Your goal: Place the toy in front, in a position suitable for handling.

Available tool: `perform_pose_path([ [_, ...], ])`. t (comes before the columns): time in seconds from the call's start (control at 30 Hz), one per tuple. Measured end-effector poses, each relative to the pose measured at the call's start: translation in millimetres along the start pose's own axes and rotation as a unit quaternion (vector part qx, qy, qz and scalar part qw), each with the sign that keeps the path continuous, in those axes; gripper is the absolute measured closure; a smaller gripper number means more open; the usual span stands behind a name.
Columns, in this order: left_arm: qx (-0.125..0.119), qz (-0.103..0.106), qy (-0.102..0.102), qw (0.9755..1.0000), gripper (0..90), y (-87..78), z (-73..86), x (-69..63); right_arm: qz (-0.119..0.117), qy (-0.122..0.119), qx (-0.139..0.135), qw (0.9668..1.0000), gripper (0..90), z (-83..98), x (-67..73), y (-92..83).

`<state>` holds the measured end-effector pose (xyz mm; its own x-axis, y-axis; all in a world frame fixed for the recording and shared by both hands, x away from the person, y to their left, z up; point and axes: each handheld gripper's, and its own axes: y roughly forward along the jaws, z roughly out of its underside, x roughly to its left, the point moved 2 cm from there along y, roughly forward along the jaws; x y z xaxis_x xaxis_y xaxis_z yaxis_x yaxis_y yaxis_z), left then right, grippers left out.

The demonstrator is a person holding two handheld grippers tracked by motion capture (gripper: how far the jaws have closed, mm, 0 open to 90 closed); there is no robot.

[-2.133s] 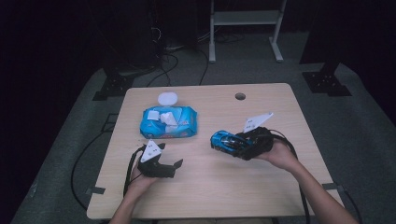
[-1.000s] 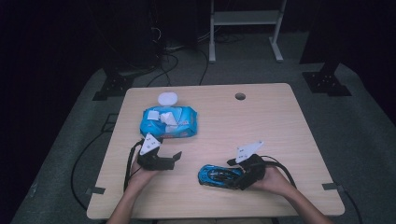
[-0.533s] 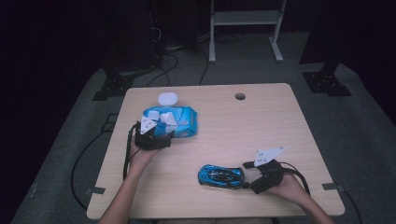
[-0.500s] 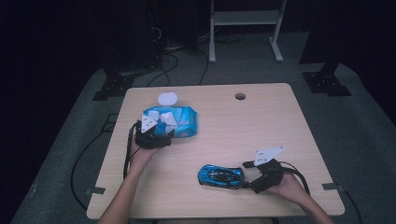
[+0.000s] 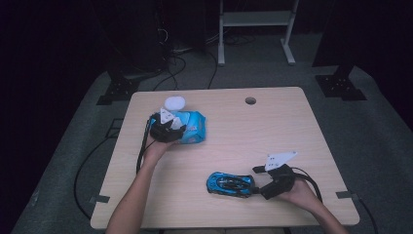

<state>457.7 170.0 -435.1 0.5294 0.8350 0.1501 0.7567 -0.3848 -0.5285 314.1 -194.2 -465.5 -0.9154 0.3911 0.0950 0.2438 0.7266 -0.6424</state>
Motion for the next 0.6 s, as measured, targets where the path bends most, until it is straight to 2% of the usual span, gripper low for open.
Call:
perform_pose_path([
  [0.07,0.004,0.001,0.003,1.0000,46.8,0.7,0.5,0.1,0.001,0.001,-0.001,1.0000,21.7,-0.1,-0.2,-0.8],
  [0.1,0.009,-0.001,0.005,0.9999,46.8,2.1,1.4,-0.2,0.002,0.002,-0.003,1.0000,21.8,-0.2,-0.4,-1.4],
  [0.13,0.020,0.000,0.007,0.9998,54.8,4.4,3.3,0.1,0.004,0.003,-0.008,1.0000,21.8,-0.3,-1.5,-2.7],
  [0.17,0.020,0.000,0.007,0.9998,58.6,4.4,3.3,0.1,0.004,0.003,-0.008,1.0000,21.8,-0.3,-1.5,-2.7],
  [0.2,0.024,-0.001,0.010,0.9997,58.6,5.1,4.0,1.1,0.004,0.004,-0.010,0.9999,21.8,-0.4,-2.1,-3.0],
  [0.23,0.019,0.006,-0.003,0.9998,64.9,6.4,4.6,1.2,0.005,0.005,-0.011,0.9999,21.7,-0.4,-3.1,-3.5],
  [0.33,0.020,0.009,0.005,0.9997,72.7,6.6,4.5,-0.1,0.005,0.006,-0.013,0.9999,21.7,-0.4,-3.3,-3.8],
  [0.37,0.017,0.011,0.006,0.9998,72.7,6.0,4.0,-1.0,0.006,0.006,-0.014,0.9999,21.8,-0.5,-3.2,-4.0],
  [0.4,0.010,0.016,0.002,0.9998,80.3,4.7,3.2,-0.6,0.008,0.006,-0.016,0.9998,21.8,-0.6,-3.3,-4.5],
  [0.43,0.004,0.016,0.000,0.9999,82.7,3.5,2.9,0.4,0.009,0.006,-0.017,0.9998,21.7,-0.7,-3.4,-4.7],
  [0.5,-0.008,0.031,-0.021,0.9993,85.2,0.2,2.5,4.6,0.010,0.007,-0.018,0.9998,21.8,-0.9,-3.9,-5.0],
  [0.53,-0.008,0.031,-0.021,0.9993,85.9,0.2,2.5,4.6,0.010,0.008,-0.020,0.9997,21.7,-0.9,-4.3,-5.1],
  [0.57,-0.015,0.049,-0.033,0.9981,86.7,-2.1,2.8,7.3,0.010,0.008,-0.020,0.9997,21.7,-0.8,-4.7,-5.1],
  [0.6,-0.015,0.049,-0.033,0.9981,86.8,-2.1,2.8,7.3,0.010,0.008,-0.020,0.9997,21.7,-0.8,-4.7,-5.1],
])
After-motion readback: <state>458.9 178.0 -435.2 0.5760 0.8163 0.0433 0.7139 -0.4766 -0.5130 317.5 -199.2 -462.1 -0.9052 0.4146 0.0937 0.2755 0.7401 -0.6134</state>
